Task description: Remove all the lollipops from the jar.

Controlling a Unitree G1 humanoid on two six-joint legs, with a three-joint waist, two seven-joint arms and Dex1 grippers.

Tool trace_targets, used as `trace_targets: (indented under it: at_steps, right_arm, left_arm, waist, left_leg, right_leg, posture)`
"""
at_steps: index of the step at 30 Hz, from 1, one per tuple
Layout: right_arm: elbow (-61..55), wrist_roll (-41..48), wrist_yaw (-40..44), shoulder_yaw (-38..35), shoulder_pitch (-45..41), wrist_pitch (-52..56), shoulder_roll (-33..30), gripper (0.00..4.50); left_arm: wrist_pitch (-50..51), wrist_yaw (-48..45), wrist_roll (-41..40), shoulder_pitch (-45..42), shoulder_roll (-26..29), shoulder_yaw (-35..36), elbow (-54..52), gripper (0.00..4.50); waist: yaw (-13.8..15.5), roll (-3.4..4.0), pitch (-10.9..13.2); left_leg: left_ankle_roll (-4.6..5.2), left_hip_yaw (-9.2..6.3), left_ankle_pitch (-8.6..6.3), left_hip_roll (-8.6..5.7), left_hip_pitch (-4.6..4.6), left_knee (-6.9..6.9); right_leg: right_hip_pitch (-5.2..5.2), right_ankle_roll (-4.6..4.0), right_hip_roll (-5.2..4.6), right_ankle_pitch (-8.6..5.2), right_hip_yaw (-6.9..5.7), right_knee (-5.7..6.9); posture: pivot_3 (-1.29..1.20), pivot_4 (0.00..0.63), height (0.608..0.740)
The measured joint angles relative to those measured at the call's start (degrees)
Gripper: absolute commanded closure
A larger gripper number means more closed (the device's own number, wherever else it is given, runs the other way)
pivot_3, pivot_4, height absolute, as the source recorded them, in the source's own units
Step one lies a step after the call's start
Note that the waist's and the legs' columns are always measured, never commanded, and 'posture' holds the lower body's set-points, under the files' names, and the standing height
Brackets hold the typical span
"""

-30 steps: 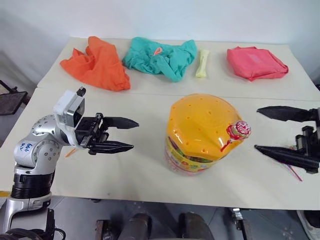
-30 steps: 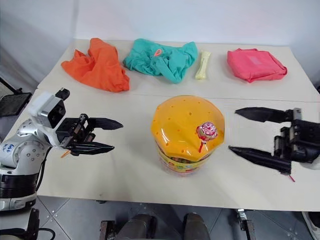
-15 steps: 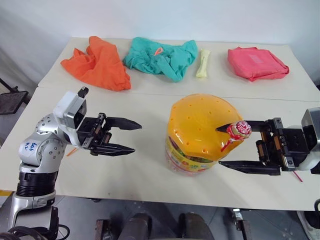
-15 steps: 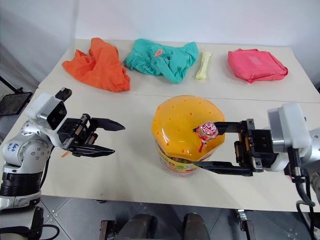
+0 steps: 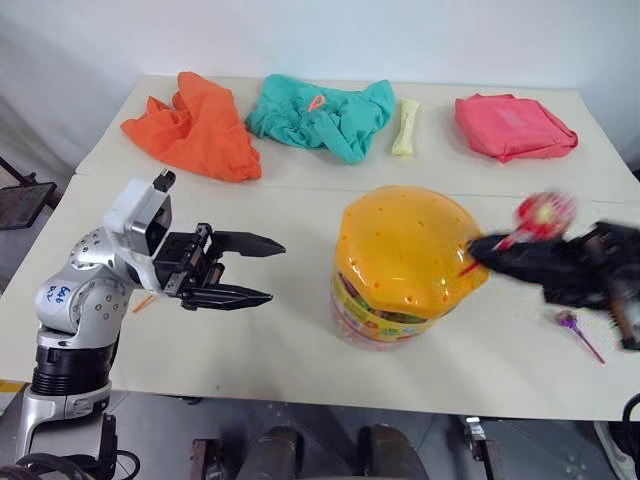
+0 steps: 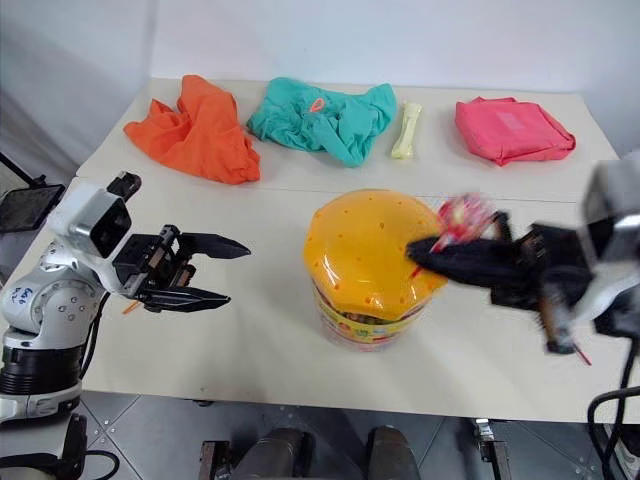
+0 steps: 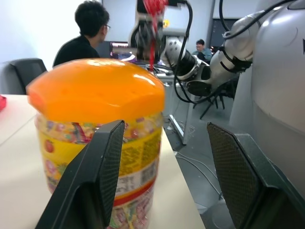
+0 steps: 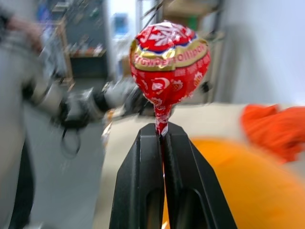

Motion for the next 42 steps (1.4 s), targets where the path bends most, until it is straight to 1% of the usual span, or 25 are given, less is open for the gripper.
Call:
trace_targets:
  at_steps: [1, 3, 5, 7, 8, 10, 13, 15, 17, 18, 21, 23, 27, 30, 32, 34, 38, 40, 42]
  right_arm:
    - [1.3, 1.5, -1.9, -2.1, -0.1, 1.0, -0.7, 4.48]
    - [6.3, 0.5, -4.3, -5.9, 0.1, 2.1, -1.9, 4.48]
    - [12.9, -4.0, -5.1, -9.2, 1.2, 1.8, -3.2, 4.48]
    - [18.4, -11.8, -3.1, -9.6, 4.9, 0.5, -5.5, 4.48]
    - [20.9, -17.4, -0.9, -9.0, 7.9, -1.8, -6.8, 4.48]
    - [27.0, -30.5, 2.0, -5.3, 14.4, -8.0, -9.6, 4.48]
    - [34.7, -46.4, 0.7, 2.0, 18.7, -13.8, -10.8, 4.48]
    - [37.1, -52.3, -0.6, 5.1, 19.3, -14.9, -10.8, 4.48]
    - [37.7, -55.3, -1.4, 6.2, 19.0, -14.5, -10.8, 4.48]
    - [38.0, -56.2, -1.5, 6.3, 18.4, -14.0, -10.8, 4.48]
    - [39.4, -57.7, -0.8, 6.3, 17.9, -13.6, -10.8, 3.78]
    - [39.5, -57.7, 0.6, 6.2, 18.2, -12.8, -10.4, 3.19]
    - [39.4, -57.7, 3.2, 5.0, 18.8, -14.4, -8.9, 1.73]
    - [39.0, -56.2, 7.1, 0.0, 20.3, -18.0, -6.6, 0.69]
    - [37.4, -52.4, 10.3, -3.8, 20.0, -19.9, -3.2, 0.03]
    - [33.4, -47.4, 12.5, -6.2, 18.8, -20.9, 0.8, 0.03]
    - [23.3, -41.4, 13.1, -6.9, 19.0, -18.2, 3.9, 0.03]
    - [18.2, -41.3, 13.6, -5.1, 19.5, -19.4, 5.2, 0.03]
    - [14.3, -42.6, 13.9, -1.7, 19.6, -22.4, 7.5, 0.03]
  left_arm:
    - [0.0, 0.1, 0.0, 0.1, 0.0, 0.2, -0.5, 1.56]
    - [-0.3, 0.3, 0.0, 0.2, -0.2, 0.2, -1.1, 1.56]
    - [-0.6, 0.7, 0.0, 0.8, -0.3, 0.3, -1.1, 1.56]
    - [-1.1, 1.0, 0.1, 1.2, -0.4, 0.3, -1.2, 1.56]
    - [-1.7, 1.1, 0.4, 1.2, -0.6, 0.3, -1.2, 1.56]
    - [-3.3, 1.2, 1.3, 1.4, -0.8, 0.2, -1.7, 1.56]
    - [-5.8, 1.8, 3.4, 2.1, -1.1, 0.0, -2.3, 1.56]
    - [-6.7, 2.3, 4.7, 2.7, -1.1, -0.5, -3.1, 1.56]
    - [-6.9, 3.0, 5.2, 3.5, -1.1, -0.7, -3.3, 1.56]
    - [-6.9, 3.3, 5.3, 4.0, -1.0, -0.7, -3.3, 1.56]
    - [-6.7, 3.6, 5.5, 5.4, -0.3, -0.6, -3.2, 1.56]
    - [-5.6, 4.2, 5.0, 5.8, 0.2, 0.0, -3.2, 1.56]
    - [-1.2, 8.4, 1.0, 5.6, 0.3, 3.7, -2.9, 1.56]
    - [-1.2, 9.6, 2.4, 6.4, 1.9, 4.3, -0.7, 1.56]
    - [-2.9, 11.3, 5.6, 7.4, 2.4, 4.7, 1.8, 1.56]
    - [-6.3, 14.0, 10.3, 9.2, 2.3, 4.8, 4.4, 1.56]
    - [-12.3, 18.5, 16.6, 13.6, 1.6, 5.3, 7.4, 1.56]
    - [-14.7, 20.4, 18.5, 16.4, 1.0, 6.2, 7.9, 1.56]
    - [-17.0, 22.5, 20.9, 19.2, 0.1, 6.4, 8.0, 1.56]
  waist:
    - [0.0, 0.0, 0.0]
    - [0.1, 0.0, 0.0]
    - [0.2, 0.0, 0.0]
    - [0.2, 0.0, 0.0]
    - [0.1, 0.0, 0.0]
    - [0.0, 0.0, 0.0]
    - [-0.2, 0.02, 0.0]
    - [-0.4, 0.12, 0.0]
    - [-0.7, 0.15, -0.1]
    - [-1.0, 0.14, -0.1]
    - [-1.3, 0.14, -0.1]
    - [-1.3, 0.14, -0.1]
    - [-0.9, 0.14, -0.1]
    - [-0.7, 0.14, -0.1]
    - [-0.9, 0.14, -0.1]
    - [-1.0, 0.14, 0.0]
    - [-1.2, 0.14, -0.1]
    - [-1.2, 0.13, -0.1]
    - [-1.1, 0.11, -0.1]
  left_leg:
    - [0.0, 0.0, 0.0, 0.0, 0.0, 0.0]
    - [0.0, 0.02, 0.0, -0.03, 0.0, 0.0]
    - [0.01, 0.01, 0.0, -0.05, 0.0, -0.01]
    - [0.01, 0.02, 0.0, -0.04, 0.0, -0.05]
    - [0.01, 0.06, 0.0, -0.04, -0.01, -0.06]
    - [0.02, 0.1, 0.0, -0.04, 0.0, -0.07]
    - [0.02, 0.28, 0.0, -0.04, 0.01, -0.08]
    - [0.02, 0.37, 0.0, 0.0, 0.02, -0.09]
    - [0.01, 0.39, 0.0, 0.05, 0.04, -0.1]
    - [0.01, 0.41, 0.0, 0.08, 0.04, -0.1]
    - [0.01, 0.38, 0.0, 0.12, 0.06, -0.1]
    - [0.01, 0.37, 0.0, 0.11, 0.06, -0.09]
    - [0.01, 0.3, 0.0, 0.05, 0.05, -0.06]
    - [0.01, 0.29, 0.0, 0.05, 0.06, -0.09]
    - [0.0, 0.31, 0.0, 0.06, 0.08, -0.13]
    - [0.0, 0.32, 0.0, 0.08, 0.09, -0.13]
    - [-0.01, 0.29, 0.0, 0.12, 0.09, -0.2]
    - [-0.01, 0.26, 0.0, 0.11, 0.09, -0.19]
    - [-0.01, 0.22, 0.0, 0.06, 0.09, -0.18]
  right_leg:
    - [0.0, 0.0, 0.0, 0.0, -0.01, -0.01]
    - [0.02, 0.0, -0.01, 0.0, 0.0, -0.01]
    - [0.03, 0.0, -0.01, 0.0, 0.01, 0.0]
    - [0.01, 0.0, 0.01, 0.0, 0.02, 0.01]
    - [-0.01, 0.0, 0.04, 0.0, 0.03, 0.01]
    - [-0.02, 0.0, 0.07, 0.0, 0.05, 0.01]
    - [-0.11, 0.0, 0.07, 0.0, 0.06, 0.02]
    - [-0.13, 0.0, 0.07, 0.0, 0.04, 0.02]
    - [-0.13, 0.0, 0.09, 0.0, 0.02, 0.03]
    - [-0.13, 0.0, 0.13, 0.0, 0.03, 0.02]
    - [-0.11, 0.0, 0.14, 0.0, 0.08, 0.01]
    - [-0.11, 0.0, 0.13, 0.0, 0.13, 0.0]
    - [-0.09, 0.0, 0.05, 0.0, 0.23, 0.01]
    - [-0.08, 0.0, 0.07, 0.0, 0.19, -0.01]
    - [-0.05, 0.0, 0.09, 0.0, 0.15, -0.1]
    - [-0.02, 0.0, 0.1, 0.0, 0.14, -0.31]
    - [-0.04, 0.0, 0.1, 0.0, 0.19, -0.24]
    - [-0.05, 0.0, 0.09, 0.0, 0.19, -0.24]
    - [-0.04, 0.0, 0.05, 0.0, 0.19, -0.27]
  posture:
    - [0.0, 0.15, 0.74]
    - [0.0, 0.15, 0.74]
    - [0.0, 0.15, 0.74]
    - [0.0, 0.15, 0.74]
    - [0.0, 0.15, 0.74]
    - [0.0, 0.15, 0.74]
    - [0.0, 0.15, 0.74]
    - [0.0, 0.15, 0.74]
    - [0.0, 0.15, 0.74]
    - [0.0, 0.15, 0.74]
    - [0.0, 0.15, 0.74]
    - [0.0, 0.15, 0.74]
    - [0.0, 0.15, 0.74]
    - [0.0, 0.15, 0.74]
    - [0.0, 0.15, 0.74]
    - [0.0, 0.15, 0.74]
    - [0.0, 0.15, 0.74]
    - [0.0, 0.15, 0.74]
    - [0.0, 0.15, 0.74]
